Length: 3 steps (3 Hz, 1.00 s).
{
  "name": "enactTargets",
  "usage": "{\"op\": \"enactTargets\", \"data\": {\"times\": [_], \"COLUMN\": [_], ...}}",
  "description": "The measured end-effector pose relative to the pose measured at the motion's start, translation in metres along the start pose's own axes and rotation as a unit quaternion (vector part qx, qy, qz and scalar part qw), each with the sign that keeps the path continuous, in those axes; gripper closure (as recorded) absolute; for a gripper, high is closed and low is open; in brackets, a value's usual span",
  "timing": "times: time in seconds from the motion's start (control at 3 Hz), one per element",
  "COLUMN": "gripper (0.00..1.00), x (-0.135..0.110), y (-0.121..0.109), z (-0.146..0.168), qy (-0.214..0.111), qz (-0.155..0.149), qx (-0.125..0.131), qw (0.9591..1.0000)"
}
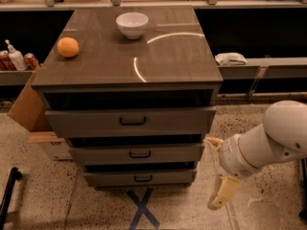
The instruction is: Open middle drawer
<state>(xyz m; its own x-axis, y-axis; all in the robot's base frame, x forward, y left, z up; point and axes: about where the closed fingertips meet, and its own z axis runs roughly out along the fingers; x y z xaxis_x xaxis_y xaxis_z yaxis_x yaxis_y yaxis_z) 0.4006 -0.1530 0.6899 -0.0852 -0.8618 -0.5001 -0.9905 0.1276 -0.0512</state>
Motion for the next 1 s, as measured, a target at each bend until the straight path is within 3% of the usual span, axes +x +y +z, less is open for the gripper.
{"op": "enactTargets", "data": {"times": [0.67, 1.0], "gripper": [0.0, 0.0], "x": [0.022, 0.023], "y": [0.004, 0.003], "z": [0.077, 0.082], "qy": [-0.022, -0.022], "qz": [-0.006, -0.008], "qx": [-0.028, -0.026], "qw": [0.9993, 0.9994]}}
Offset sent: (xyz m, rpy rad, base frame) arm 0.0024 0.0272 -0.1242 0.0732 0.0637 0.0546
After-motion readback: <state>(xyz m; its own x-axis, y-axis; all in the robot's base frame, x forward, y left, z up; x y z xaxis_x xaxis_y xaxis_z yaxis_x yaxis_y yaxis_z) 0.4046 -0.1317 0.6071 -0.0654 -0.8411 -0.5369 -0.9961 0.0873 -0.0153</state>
